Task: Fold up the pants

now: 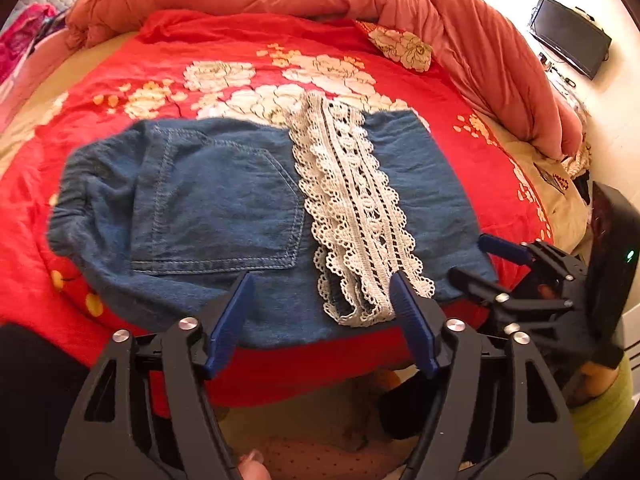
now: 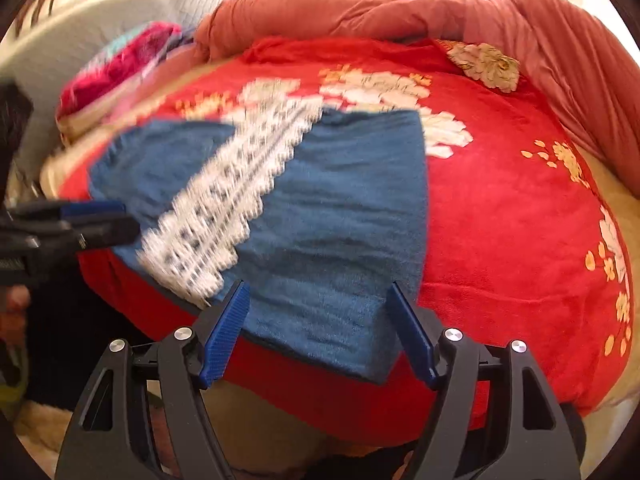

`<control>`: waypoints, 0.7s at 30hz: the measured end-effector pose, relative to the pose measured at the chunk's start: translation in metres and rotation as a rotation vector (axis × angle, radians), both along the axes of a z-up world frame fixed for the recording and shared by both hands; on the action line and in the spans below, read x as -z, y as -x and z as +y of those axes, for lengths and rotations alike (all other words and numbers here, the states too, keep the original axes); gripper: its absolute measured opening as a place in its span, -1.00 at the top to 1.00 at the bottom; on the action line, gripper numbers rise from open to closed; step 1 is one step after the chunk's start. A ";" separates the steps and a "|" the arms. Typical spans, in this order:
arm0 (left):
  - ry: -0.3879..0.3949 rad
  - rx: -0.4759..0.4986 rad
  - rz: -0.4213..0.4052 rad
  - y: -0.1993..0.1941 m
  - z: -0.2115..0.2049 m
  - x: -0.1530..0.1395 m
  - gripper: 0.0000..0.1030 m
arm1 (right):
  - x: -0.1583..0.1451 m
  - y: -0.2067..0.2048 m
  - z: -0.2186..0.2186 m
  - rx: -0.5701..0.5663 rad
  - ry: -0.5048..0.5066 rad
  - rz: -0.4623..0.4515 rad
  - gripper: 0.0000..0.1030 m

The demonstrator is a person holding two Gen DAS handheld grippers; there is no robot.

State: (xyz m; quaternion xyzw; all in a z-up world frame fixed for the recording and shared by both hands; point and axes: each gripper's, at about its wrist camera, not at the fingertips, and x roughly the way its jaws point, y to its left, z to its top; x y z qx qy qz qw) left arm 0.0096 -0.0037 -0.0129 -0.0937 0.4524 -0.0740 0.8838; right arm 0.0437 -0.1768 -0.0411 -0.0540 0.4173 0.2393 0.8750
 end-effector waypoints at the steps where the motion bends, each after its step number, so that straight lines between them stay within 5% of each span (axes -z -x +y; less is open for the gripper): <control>1: -0.010 -0.004 -0.006 0.001 0.001 -0.002 -0.33 | -0.004 0.000 -0.002 0.007 -0.012 -0.004 -0.35; 11: -0.061 -0.055 -0.072 0.014 0.015 -0.030 -0.68 | -0.046 0.012 -0.012 0.040 -0.071 -0.080 -0.36; 21: -0.084 -0.085 -0.119 0.022 0.027 -0.045 -0.82 | -0.072 0.019 -0.010 0.055 -0.087 -0.141 -0.37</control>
